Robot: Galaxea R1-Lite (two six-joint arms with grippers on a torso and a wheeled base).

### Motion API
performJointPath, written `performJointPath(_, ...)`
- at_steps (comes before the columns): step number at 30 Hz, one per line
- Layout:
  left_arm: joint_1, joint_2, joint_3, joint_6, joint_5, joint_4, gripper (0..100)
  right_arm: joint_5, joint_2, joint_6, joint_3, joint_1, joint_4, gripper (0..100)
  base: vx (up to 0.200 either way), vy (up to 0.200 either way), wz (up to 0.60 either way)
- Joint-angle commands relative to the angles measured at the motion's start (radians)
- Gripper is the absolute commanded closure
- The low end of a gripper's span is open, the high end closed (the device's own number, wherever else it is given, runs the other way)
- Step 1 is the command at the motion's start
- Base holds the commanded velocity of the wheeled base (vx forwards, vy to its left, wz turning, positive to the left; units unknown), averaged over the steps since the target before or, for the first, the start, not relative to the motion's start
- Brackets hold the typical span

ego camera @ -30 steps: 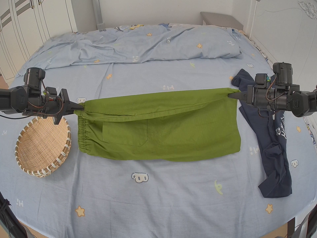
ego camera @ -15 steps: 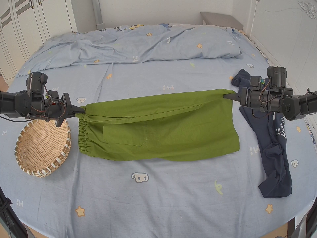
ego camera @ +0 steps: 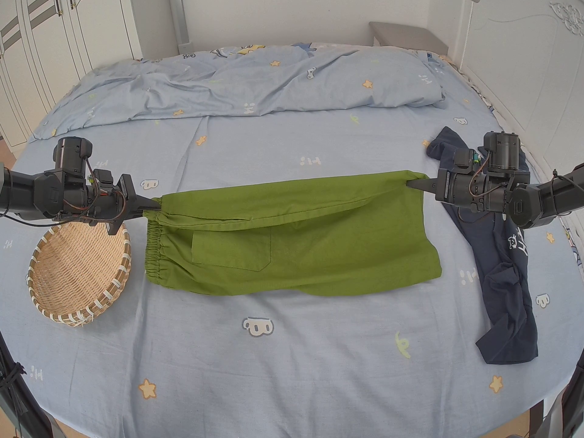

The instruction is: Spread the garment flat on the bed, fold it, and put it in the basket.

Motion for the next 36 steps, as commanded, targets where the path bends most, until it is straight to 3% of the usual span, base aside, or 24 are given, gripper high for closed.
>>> performJointPath(1, -0.002, 0.013, 0.005, -0.001, 0.0, -0.008, 0, 0.001, 0.015, 0.002, 0.001, -0.002, -0.01, 0, 0.0, 0.0, 0.0)
performJointPath(11, -0.027, 0.022, -0.003, -0.002, -0.002, -0.032, 0, 0.001, 0.034, 0.009, 0.01, 0.008, -0.01, 0, 0.0, 0.0, 0.0)
performJointPath(17, -0.091, 0.008, 0.009, -0.03, -0.002, -0.055, 0, 0.003, 0.015, 0.011, 0.086, 0.002, -0.016, 0, 0.0, 0.0, 0.0)
performJointPath(23, -0.125, 0.039, 0.0, -0.064, 0.0, -0.097, 0, 0.004, -0.037, 0.034, 0.221, -0.002, -0.11, 0, 0.0, 0.0, 0.0)
performJointPath(26, -0.127, 0.108, -0.009, -0.127, 0.029, -0.213, 0, 0.006, -0.041, 0.075, 0.287, 0.001, -0.226, 0, 0.0, 0.0, 0.0)
performJointPath(30, -0.125, 0.169, -0.043, -0.229, 0.101, -0.358, 0, 0.01, -0.072, 0.125, 0.309, 0.002, -0.263, 0, 0.0, 0.0, 0.0)
performJointPath(36, -0.119, 0.267, -0.169, -0.266, 0.124, -0.394, 0, 0.012, -0.098, 0.12, 0.329, 0.007, -0.265, 0, 0.0, 0.0, 0.0)
